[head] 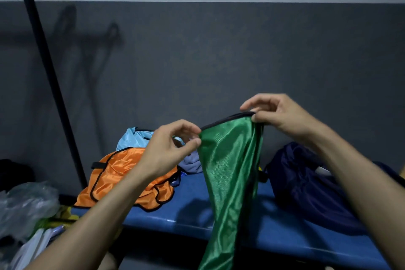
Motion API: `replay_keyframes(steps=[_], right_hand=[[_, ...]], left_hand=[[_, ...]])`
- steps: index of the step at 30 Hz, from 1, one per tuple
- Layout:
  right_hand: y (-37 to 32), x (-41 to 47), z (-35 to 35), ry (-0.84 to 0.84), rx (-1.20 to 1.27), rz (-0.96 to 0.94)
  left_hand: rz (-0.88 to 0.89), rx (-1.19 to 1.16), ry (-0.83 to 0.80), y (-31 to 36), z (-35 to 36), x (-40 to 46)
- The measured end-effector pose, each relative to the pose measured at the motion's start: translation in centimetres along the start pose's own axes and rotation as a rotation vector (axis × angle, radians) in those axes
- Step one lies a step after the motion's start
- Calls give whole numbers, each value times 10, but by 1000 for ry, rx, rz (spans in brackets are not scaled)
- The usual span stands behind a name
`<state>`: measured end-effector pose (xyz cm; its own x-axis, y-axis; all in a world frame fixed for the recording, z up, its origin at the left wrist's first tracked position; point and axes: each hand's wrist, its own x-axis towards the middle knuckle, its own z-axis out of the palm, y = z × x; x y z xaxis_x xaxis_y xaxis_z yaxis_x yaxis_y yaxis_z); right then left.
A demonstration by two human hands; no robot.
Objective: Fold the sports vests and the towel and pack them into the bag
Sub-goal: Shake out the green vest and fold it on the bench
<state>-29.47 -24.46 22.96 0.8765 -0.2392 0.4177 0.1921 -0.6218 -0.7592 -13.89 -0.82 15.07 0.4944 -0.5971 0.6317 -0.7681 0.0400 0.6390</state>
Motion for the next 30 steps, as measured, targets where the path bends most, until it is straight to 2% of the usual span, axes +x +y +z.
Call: replay_keyframes(steps=[4, 7, 10, 15, 18, 24, 25, 27, 28, 30], right_hand=[[-8, 13, -12, -25, -18, -46], [-8, 16, -11, -45, -18, -56], [-8, 17, -9, -44, -30, -77], [-9, 15, -8, -67, -45, -85], [-9, 15, -7, -80, -34, -81], [4, 15, -10, -53, -30, -39], [7, 15, -10, -48, -27, -29], [14, 14, -10, -37, -11, -10], [18, 14, -10, -29, 6, 2], [25, 15, -10, -17, 82, 25]], left_hand=[[261, 133, 55, 11, 10, -6], [319, 261, 112, 13, 12, -3], [257, 274, 8, 10, 17, -3], [79, 213, -44, 3, 22, 5], [48, 172, -120, 3, 22, 18], [143, 158, 6, 5, 18, 27], [130, 117, -33, 10, 14, 26], [45, 24, -234, 18, 3, 25], [25, 90, -360, 20, -3, 27], [51, 389, -547, 20, -15, 30]])
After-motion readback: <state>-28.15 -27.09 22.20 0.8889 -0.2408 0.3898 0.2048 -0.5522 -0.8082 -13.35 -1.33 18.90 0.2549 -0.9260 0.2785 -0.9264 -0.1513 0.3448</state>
